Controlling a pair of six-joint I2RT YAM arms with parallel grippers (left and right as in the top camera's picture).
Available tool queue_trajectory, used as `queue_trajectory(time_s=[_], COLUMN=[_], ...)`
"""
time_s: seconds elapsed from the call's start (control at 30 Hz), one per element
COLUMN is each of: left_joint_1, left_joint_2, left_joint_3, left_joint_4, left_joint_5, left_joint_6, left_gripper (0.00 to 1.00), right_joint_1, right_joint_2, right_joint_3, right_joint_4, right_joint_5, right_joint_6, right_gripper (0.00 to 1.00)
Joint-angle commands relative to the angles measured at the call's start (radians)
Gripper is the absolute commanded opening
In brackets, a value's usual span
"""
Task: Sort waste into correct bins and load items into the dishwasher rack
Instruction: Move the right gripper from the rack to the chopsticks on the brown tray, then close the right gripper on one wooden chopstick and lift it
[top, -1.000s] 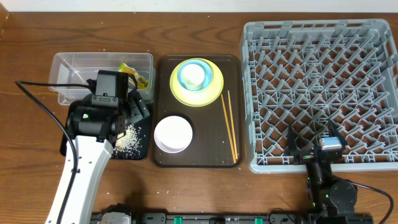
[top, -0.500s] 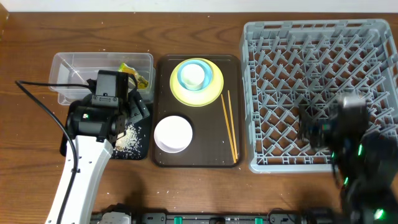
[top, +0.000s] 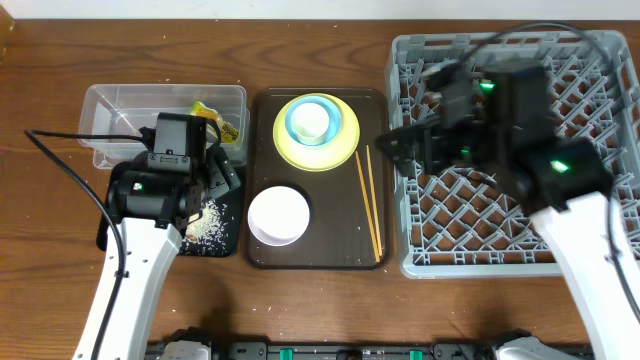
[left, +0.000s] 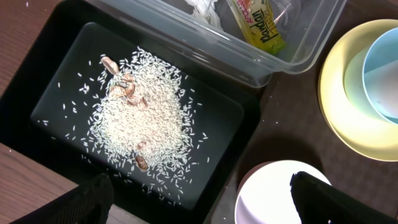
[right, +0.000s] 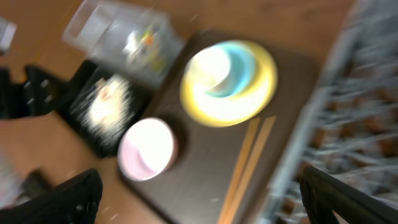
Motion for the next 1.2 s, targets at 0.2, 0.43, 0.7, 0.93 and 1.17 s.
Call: queue_trajectory(time_s=[0.2, 0.43, 0.7, 0.93, 1.17], left_joint_1=[0.004, 0.004, 0.004, 0.004, 0.004], left_joint_2=[0.002, 0.002, 0.002, 0.002, 0.002], left_joint_3=[0.010, 0.010, 0.010, 0.010, 0.010], left_joint_4=[-0.003, -0.003, -0.003, -0.003, -0.003], left_joint_5=[-0.016, -0.017, -0.017, -0.016, -0.016], left_joint_6=[-0.010, -0.010, -0.010, -0.010, -0.010], left_gripper=[0.94, 0.94, 0.93, 0.93, 0.94], right_joint_1=[0.079, 0.212, 0.323, 0.333, 0.334], right_joint_2=[0.182, 0.308, 0.436, 0.541, 0.624], right_joint_3=[0.014, 0.014, 0.014, 0.012, 0.012], right_joint_4=[-0.011, -0.020, -0.042, -0.053, -0.060], right_joint_5=[-0.057, 0.212, 0.575, 0.597, 0.594], right_joint_6=[0.125, 0.187, 0.324, 0.323, 0.323], right_gripper=[0.45, 0.12, 0.11, 0.14, 0.17])
